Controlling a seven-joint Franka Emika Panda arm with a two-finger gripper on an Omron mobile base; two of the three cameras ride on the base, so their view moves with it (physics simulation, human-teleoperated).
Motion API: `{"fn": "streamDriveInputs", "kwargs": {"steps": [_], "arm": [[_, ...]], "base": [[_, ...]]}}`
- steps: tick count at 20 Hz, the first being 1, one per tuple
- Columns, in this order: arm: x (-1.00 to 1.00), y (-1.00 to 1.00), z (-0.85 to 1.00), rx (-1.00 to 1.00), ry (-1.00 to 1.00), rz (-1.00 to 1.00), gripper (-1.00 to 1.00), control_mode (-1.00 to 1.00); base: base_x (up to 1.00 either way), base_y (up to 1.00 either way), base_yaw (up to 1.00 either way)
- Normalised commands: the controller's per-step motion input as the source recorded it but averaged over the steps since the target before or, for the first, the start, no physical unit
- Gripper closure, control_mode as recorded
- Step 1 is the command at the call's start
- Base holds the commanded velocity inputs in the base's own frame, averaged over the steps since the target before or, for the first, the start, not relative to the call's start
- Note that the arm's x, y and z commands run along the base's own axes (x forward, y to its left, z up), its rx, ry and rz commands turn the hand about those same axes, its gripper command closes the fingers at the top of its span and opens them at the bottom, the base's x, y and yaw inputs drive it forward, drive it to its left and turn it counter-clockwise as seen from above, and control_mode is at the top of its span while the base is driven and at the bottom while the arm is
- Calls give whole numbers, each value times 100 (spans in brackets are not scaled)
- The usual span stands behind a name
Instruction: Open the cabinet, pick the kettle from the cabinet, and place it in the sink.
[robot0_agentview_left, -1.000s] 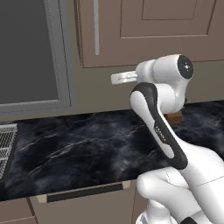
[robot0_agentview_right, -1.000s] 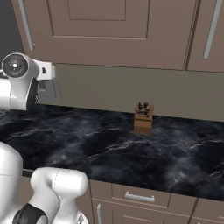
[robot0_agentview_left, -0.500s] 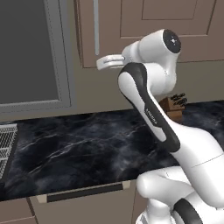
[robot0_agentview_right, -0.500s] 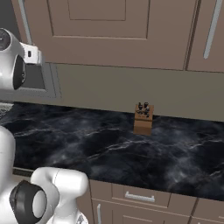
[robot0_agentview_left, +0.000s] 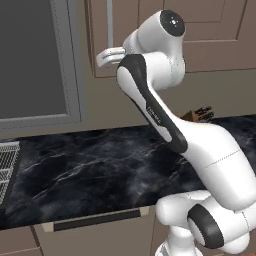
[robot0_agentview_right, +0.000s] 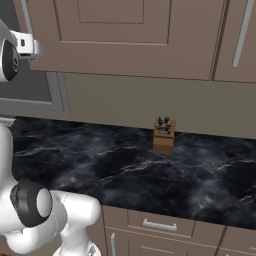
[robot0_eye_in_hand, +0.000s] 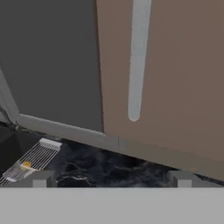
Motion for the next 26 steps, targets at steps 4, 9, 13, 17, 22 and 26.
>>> {"fn": "streamDriveInputs", "kwargs": {"steps": [4,9,13,17,22,26], "arm": [[39,5,23,-11,-9,-1,-100,-100],[42,0,16,-3,-6,0,-100,-100],[49,0,6,0,-4,0,-100,-100],[51,4,0,0,-9,0,-100,-100],[49,12,0,0,-15,-4,-100,-100],[49,11,0,0,-14,-5,-100,-100]], "base": [[0,0,0],[0,0,0],[0,0,0],[0,0,0],[0,0,0],[0,0,0]]}}
